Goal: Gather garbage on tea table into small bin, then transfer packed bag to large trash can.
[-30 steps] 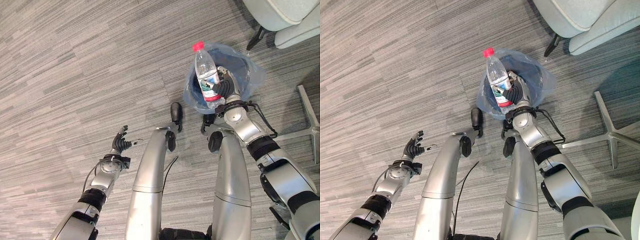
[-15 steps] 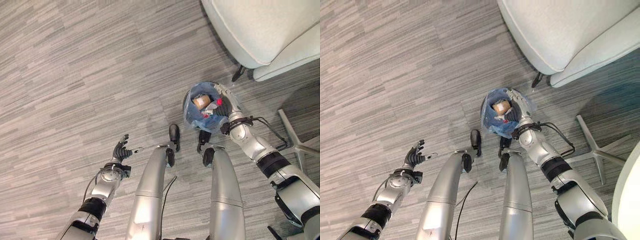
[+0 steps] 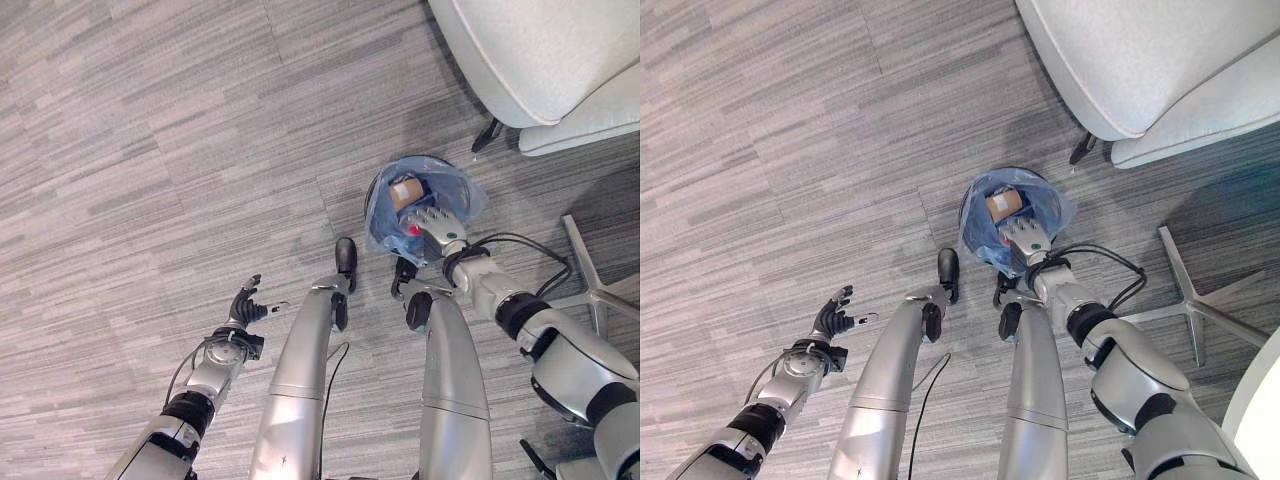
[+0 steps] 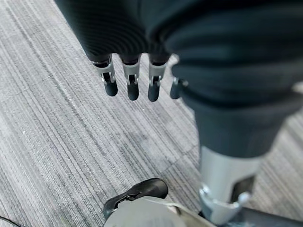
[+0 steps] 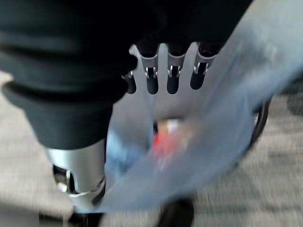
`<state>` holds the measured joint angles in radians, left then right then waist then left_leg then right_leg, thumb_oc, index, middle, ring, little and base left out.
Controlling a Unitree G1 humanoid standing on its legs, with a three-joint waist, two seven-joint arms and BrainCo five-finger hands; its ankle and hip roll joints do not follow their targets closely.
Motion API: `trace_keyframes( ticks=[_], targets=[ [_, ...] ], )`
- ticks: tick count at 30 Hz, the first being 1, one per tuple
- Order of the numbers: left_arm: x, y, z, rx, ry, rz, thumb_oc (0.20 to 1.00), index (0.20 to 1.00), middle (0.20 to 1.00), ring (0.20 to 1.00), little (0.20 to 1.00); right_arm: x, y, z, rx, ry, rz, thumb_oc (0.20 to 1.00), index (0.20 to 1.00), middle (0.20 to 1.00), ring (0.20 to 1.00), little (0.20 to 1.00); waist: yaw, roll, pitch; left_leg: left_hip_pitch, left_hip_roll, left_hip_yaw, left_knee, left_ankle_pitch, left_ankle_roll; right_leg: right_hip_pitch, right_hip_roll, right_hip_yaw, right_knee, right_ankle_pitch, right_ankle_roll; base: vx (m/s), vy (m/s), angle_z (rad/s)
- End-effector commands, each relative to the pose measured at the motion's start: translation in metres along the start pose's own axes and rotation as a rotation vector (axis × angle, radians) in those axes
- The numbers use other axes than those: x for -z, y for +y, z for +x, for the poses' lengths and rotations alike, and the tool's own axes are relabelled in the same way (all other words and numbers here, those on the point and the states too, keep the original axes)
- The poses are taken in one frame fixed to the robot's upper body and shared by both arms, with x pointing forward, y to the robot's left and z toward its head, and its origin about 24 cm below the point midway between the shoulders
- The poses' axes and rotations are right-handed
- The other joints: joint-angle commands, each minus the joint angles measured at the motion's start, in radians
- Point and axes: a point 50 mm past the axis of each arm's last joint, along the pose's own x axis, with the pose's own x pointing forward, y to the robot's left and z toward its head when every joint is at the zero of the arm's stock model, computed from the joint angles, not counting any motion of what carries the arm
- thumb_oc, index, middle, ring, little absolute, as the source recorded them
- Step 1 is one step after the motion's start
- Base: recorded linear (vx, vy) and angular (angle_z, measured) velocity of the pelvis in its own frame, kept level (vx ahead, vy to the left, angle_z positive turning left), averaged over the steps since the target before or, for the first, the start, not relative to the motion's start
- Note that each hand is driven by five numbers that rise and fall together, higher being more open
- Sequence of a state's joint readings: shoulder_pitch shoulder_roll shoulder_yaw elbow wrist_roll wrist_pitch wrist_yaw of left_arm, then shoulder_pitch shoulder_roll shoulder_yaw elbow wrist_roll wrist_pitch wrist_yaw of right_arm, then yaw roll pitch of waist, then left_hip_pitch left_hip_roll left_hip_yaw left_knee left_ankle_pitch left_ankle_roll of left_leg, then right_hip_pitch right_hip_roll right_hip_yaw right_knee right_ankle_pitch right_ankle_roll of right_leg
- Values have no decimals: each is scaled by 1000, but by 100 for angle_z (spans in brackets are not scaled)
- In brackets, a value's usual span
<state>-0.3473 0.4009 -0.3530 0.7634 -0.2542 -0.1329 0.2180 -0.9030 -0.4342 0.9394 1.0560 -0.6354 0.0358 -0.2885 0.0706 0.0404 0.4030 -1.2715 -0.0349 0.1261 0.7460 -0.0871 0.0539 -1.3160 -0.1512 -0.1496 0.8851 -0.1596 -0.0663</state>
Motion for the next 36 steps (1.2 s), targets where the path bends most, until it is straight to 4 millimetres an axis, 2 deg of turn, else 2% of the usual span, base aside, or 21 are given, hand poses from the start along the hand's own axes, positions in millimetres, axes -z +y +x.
trace_keyframes(
  ticks=[1, 5, 12, 14, 19, 21, 23, 24, 25, 27, 31, 32, 33, 36],
  targets=[
    [9, 7, -6, -21, 2, 38, 1000, 1000, 1000, 1000, 1000, -3, 9, -5, -15, -21, 5, 200, 200, 200, 200, 200, 13, 27, -43, -11, 24, -92, -75, -4, -46, 12, -22, 47, -143, 38, 110, -9, -4, 6],
    [8, 5, -5, -17, -3, 37, 1000, 1000, 1000, 1000, 1000, -3, 6, -5, 7, -14, 62, 200, 200, 200, 200, 200, 15, 28, -46, -7, 23, -95, -84, 0, -44, 14, -20, 46, -149, 42, 111, -3, 0, 2],
    [3, 4, -3, -20, -14, 23, 1000, 1000, 1000, 1000, 1000, 1, -16, -3, 110, -13, 165, 200, 200, 200, 200, 200, 13, 23, -49, 20, 29, -91, -102, -1, -42, 41, -13, 46, -170, 50, 114, -9, 2, -1],
    [4, 4, -4, -18, -10, 21, 1000, 1000, 1000, 1000, 1000, 1, -24, -3, 147, -13, 235, 200, 200, 200, 200, 200, 9, 20, -53, 40, 33, -88, -112, -1, -41, 61, -13, 45, -185, 55, 117, -17, 5, -1],
    [5, 3, -4, -14, 0, 24, 1000, 1000, 1000, 1000, 1000, -4, -27, -5, 176, -20, 358, 200, 200, 200, 200, 200, 5, 17, -59, 93, 36, -85, -150, 3, -40, 105, -14, 44, -212, 61, 121, 0, 0, 0],
    [7, 3, -4, -13, 10, 23, 1000, 1000, 1000, 1000, 1000, -8, -26, -8, 187, -25, 491, 200, 200, 200, 200, 200, 0, 13, -67, 141, 39, -86, -187, 9, -41, 147, -16, 42, -239, 65, 124, 0, 0, 0],
    [11, 4, -5, -12, 24, 23, 1000, 1000, 1000, 1000, 1000, -13, -20, -12, 177, -27, 622, 200, 200, 200, 200, 200, -6, 8, -70, 188, 39, -82, -227, 16, -43, 191, -18, 39, -271, 71, 126, 0, 0, 0],
    [11, 4, -5, -12, 25, 24, 1000, 1000, 1000, 1000, 1000, -13, -20, -13, 176, -27, 623, 200, 200, 200, 200, 200, -6, 8, -69, 192, 39, -82, -230, 17, -43, 195, -18, 39, -273, 72, 126, 0, 0, 0],
    [15, 4, -7, -9, 41, 24, 1000, 1000, 1000, 1000, 1000, -19, -12, -18, 162, -23, 778, 200, 200, 200, 200, 200, -12, 3, -70, 247, 40, -82, -272, 27, -47, 242, -20, 32, -310, 81, 131, 0, 0, 0],
    [20, 3, -9, -6, 65, 19, 1000, 1000, 1000, 1000, 1000, -24, -5, -23, 151, -17, 951, 200, 200, 200, 200, 200, -20, -3, -73, 321, 41, -80, -333, 38, -52, 306, -20, 22, -359, 93, 137, 0, 0, 0],
    [26, 2, -11, 2, 90, 14, 1000, 1000, 1000, 1000, 1000, -29, 4, -29, 126, -15, 1089, 200, 200, 200, 200, 200, -26, -10, -71, 399, 41, -80, -388, 48, -56, 377, -17, 14, -408, 106, 142, 17, -2, -2],
    [38, 2, -16, 9, 133, 7, 1000, 1000, 1000, 1000, 1000, -36, 16, -38, 94, -14, 1201, 200, 200, 200, 200, 200, -35, -21, -72, 522, 34, -73, -469, 58, -65, 482, -13, 7, -484, 126, 152, 43, -3, -5],
    [38, 2, -16, 9, 133, 7, 1000, 1000, 1000, 1000, 1000, -36, 16, -38, 94, -14, 1201, 200, 200, 200, 200, 200, -35, -21, -68, 528, 34, -73, -473, 59, -65, 488, -13, 6, -487, 127, 152, 73, -6, 0],
    [52, 0, -24, 20, 184, 3, 1000, 1000, 1000, 1000, 1000, -41, 29, -47, 50, 3, 1328, 200, 200, 200, 200, 200, -44, -38, -69, 674, 33, -63, -560, 75, -75, 622, -8, -11, -563, 148, 165, 68, 2, -4]
  ],
)
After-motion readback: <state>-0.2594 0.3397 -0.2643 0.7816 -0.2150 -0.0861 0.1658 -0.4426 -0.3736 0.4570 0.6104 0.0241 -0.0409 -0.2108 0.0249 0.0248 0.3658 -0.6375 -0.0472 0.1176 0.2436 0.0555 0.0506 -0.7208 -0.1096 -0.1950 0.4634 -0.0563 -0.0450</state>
